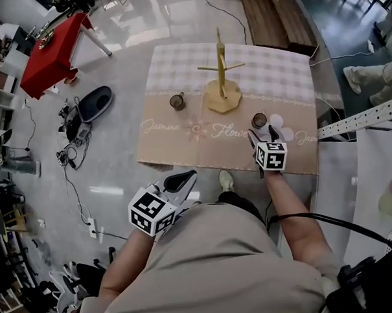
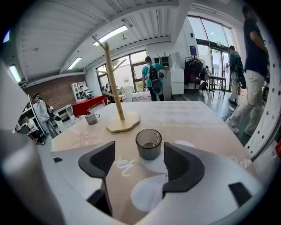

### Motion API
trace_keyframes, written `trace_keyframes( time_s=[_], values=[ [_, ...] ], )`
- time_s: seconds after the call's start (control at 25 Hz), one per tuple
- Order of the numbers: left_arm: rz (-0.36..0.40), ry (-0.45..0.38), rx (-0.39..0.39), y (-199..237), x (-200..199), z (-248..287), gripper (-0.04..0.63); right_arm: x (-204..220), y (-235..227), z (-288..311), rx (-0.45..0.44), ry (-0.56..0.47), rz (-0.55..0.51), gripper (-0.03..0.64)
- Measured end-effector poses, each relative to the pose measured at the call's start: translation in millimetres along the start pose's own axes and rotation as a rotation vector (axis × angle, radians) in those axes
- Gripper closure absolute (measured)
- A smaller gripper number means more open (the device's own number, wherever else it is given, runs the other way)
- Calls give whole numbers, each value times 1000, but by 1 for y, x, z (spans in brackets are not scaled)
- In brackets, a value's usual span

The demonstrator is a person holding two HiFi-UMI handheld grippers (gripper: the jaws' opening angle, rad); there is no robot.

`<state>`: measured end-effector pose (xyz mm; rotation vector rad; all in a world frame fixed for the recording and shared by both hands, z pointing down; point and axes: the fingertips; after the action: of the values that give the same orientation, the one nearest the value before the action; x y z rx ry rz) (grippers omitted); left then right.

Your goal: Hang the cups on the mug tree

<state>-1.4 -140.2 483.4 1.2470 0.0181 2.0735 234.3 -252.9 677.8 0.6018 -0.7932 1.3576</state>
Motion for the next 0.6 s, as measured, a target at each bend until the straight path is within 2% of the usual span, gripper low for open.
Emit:
trace_keyframes(
  time_s=[0.36,0.44,0.6],
  values=[
    [-27,4,-60,18,-24,27,586,8,-22,58,28,64,26,276],
    [-31,3,-70,22,-27,28,586,9,-24,60,31,70,21,334],
    [-36,-10,-87,29,-33,30,586,8,-24,56,3,69,-39,339]
  ],
)
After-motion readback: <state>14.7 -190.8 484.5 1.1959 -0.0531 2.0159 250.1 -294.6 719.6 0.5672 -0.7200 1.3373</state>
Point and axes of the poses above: the fingertips, and each gripper's own axes: z forward along the fingers, y to its left, x out of its underside, and after that the axes turned 6 degrees about -z, right-handed
